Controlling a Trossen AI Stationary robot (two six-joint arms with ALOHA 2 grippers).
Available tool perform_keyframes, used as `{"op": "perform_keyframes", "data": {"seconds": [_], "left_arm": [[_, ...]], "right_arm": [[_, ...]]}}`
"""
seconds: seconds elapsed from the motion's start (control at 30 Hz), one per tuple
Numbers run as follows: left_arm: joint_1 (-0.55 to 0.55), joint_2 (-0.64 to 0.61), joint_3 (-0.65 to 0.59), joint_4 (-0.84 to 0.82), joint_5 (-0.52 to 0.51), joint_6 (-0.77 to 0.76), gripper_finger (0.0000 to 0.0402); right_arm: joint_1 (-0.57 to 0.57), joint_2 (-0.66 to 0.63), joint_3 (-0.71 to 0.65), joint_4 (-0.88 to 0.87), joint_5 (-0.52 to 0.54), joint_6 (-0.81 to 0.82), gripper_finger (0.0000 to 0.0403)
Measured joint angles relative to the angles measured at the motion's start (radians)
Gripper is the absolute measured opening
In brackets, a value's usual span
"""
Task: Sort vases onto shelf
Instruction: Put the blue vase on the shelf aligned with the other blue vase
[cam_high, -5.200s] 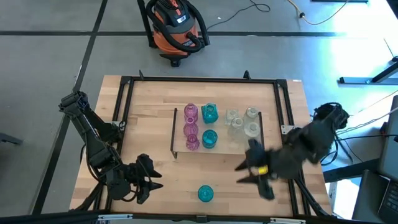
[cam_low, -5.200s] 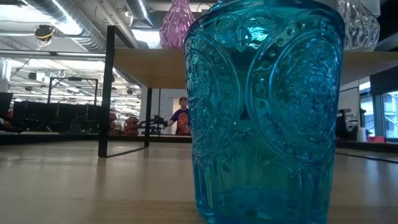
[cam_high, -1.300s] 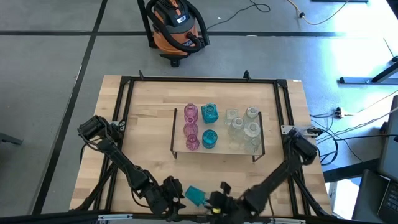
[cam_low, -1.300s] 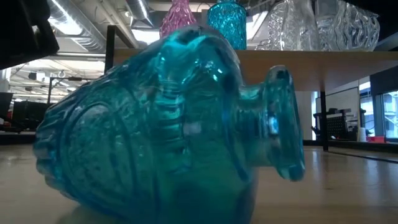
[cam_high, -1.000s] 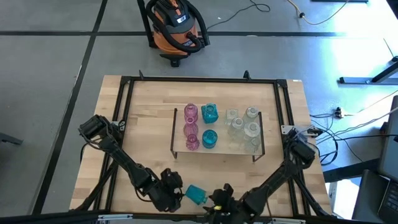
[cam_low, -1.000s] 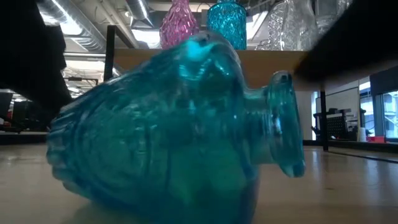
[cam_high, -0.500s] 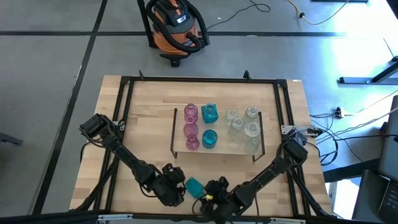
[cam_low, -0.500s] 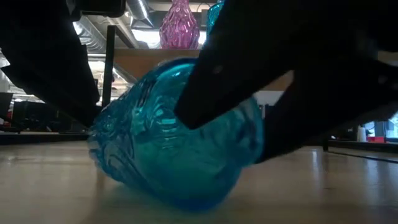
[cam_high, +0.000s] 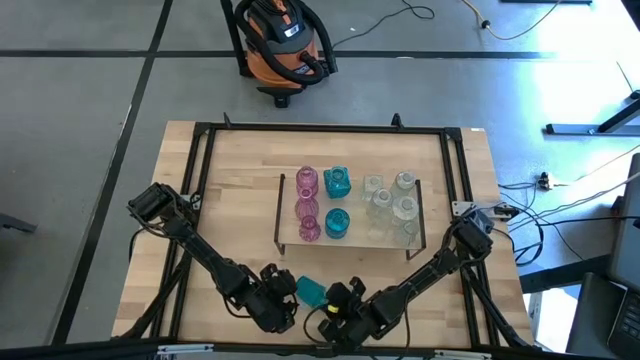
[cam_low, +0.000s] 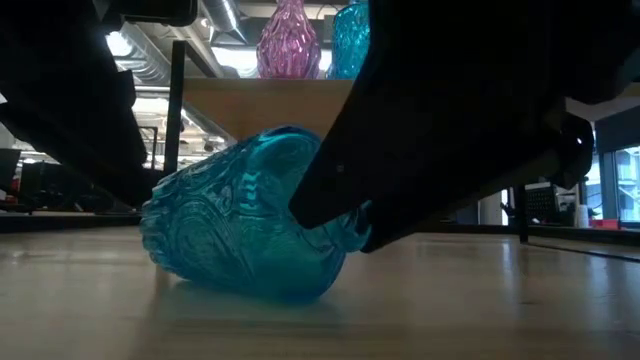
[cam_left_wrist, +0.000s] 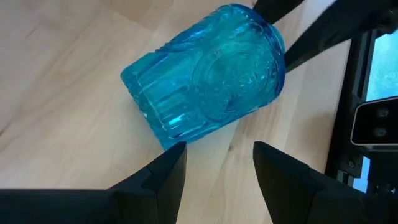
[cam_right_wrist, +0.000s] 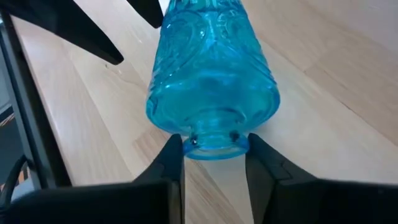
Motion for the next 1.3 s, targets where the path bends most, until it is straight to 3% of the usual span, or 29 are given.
{"op": "perform_keyframes", "data": {"seconds": [0.47,0.63,0.7,0.8,0.97,1.1,1.2,1.3], "left_arm": [[-0.022,0.000,0.000,-0.039,0.011,0.002,0.0180],[-0.030,0.000,0.000,-0.038,0.013,-0.001,0.0180],[-0.029,0.000,0.000,-0.035,0.013,-0.001,0.0180],[-0.021,0.000,0.000,-0.023,0.012,-0.001,0.0180],[-0.004,0.000,0.000,0.000,0.011,0.000,0.0180],[0.007,0.000,0.000,0.010,0.010,-0.001,0.0180],[0.008,0.000,0.000,0.022,0.010,0.000,0.0180],[0.012,0.000,0.000,0.034,0.015,0.001,0.0180]], "right_arm": [[0.089,-0.024,0.001,-0.016,-0.004,0.047,0.0080],[0.121,-0.102,0.004,-0.158,-0.010,0.054,0.0078],[0.120,-0.130,0.026,-0.261,-0.017,0.018,0.0034],[0.109,-0.166,0.084,-0.384,-0.030,-0.082,0.0001],[0.064,-0.183,0.156,-0.460,-0.087,-0.198,0.0001],[0.056,-0.181,0.142,-0.438,-0.084,-0.174,0.0004],[0.059,-0.181,0.128,-0.423,-0.052,-0.171,0.0023],[0.053,-0.180,0.119,-0.377,-0.047,-0.297,0.0057]]}}
